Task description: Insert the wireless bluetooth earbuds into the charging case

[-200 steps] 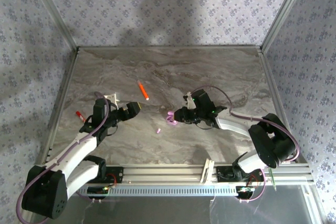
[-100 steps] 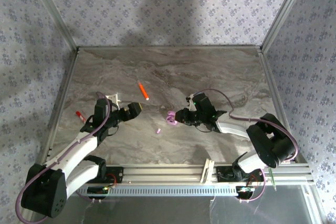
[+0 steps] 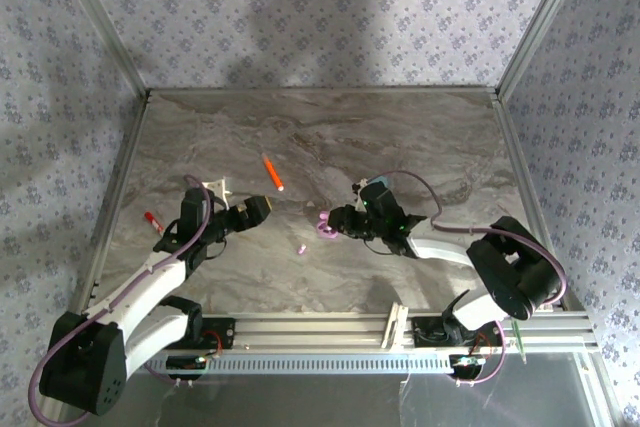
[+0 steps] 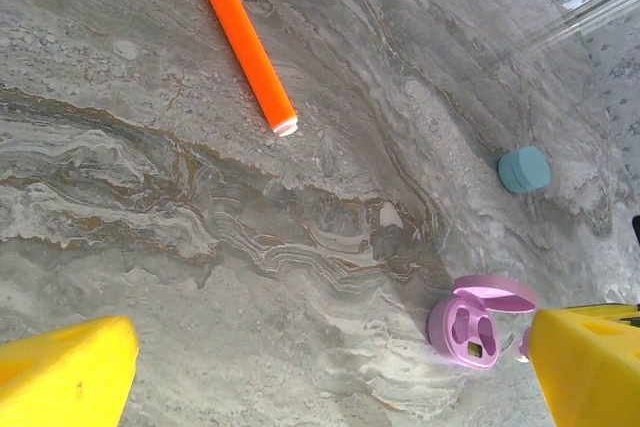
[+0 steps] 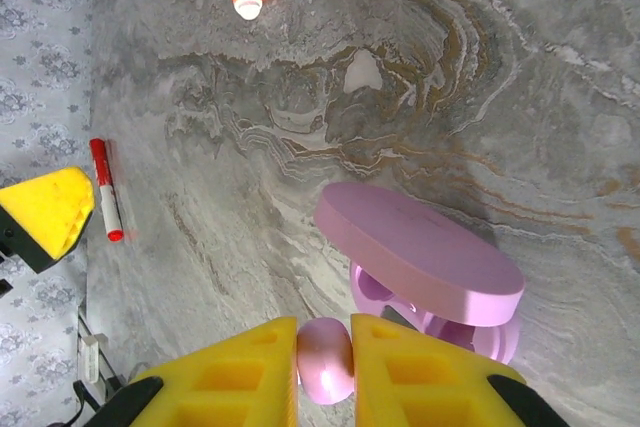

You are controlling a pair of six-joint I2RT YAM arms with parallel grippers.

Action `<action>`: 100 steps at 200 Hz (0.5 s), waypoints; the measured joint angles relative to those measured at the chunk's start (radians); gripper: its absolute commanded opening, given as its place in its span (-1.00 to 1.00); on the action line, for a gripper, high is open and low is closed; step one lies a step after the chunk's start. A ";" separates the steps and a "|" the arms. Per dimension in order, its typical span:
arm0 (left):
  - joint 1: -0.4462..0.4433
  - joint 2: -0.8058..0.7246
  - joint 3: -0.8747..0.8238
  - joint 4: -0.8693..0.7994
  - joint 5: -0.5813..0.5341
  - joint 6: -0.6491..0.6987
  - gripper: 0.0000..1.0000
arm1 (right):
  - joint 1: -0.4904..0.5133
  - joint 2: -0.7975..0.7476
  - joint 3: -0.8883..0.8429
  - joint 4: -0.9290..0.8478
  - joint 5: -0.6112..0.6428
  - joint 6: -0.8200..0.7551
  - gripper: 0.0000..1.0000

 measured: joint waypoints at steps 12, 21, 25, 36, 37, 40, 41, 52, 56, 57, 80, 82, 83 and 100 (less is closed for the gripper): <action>0.000 0.000 0.000 0.000 0.000 0.000 1.00 | 0.006 0.001 -0.002 0.007 0.013 0.007 -0.61; 0.000 0.000 0.000 0.000 0.000 0.000 1.00 | 0.010 0.002 -0.003 0.010 0.022 0.014 -0.61; 0.000 0.000 0.000 0.000 0.000 0.000 0.99 | 0.013 0.002 -0.003 0.011 0.028 0.016 -0.61; 0.000 0.000 0.000 0.000 0.000 0.000 1.00 | 0.019 0.004 -0.004 0.014 0.040 0.027 -0.61; 0.000 0.000 0.000 0.000 0.000 0.000 0.99 | 0.020 0.004 -0.004 0.014 0.041 0.027 -0.61; 0.000 0.000 0.000 0.000 0.000 0.000 0.99 | 0.021 0.004 -0.004 0.015 0.043 0.028 -0.61; 0.000 0.000 0.000 0.000 0.000 0.000 0.99 | 0.023 0.005 -0.004 0.016 0.045 0.029 -0.61; -0.003 0.000 0.000 0.000 0.000 0.000 1.00 | 0.030 0.007 -0.004 0.021 0.056 0.036 -0.61; -0.004 0.000 0.000 0.000 0.000 0.000 0.99 | 0.032 0.008 -0.004 0.023 0.059 0.038 -0.61; -0.004 -0.001 0.000 0.000 0.000 0.000 0.99 | 0.032 0.008 -0.004 0.023 0.060 0.039 -0.61; -0.006 -0.002 0.000 -0.001 0.000 0.000 0.99 | 0.050 0.013 -0.006 0.039 0.089 0.055 -0.61; -0.006 -0.002 0.000 -0.001 0.000 0.000 0.99 | 0.051 0.013 -0.006 0.039 0.091 0.058 -0.61; -0.006 -0.002 0.000 -0.001 0.000 0.000 0.99 | 0.052 0.013 -0.006 0.040 0.092 0.058 -0.61; -0.006 -0.002 0.000 0.000 0.000 0.000 0.99 | 0.066 0.015 -0.010 0.049 0.113 0.069 -0.61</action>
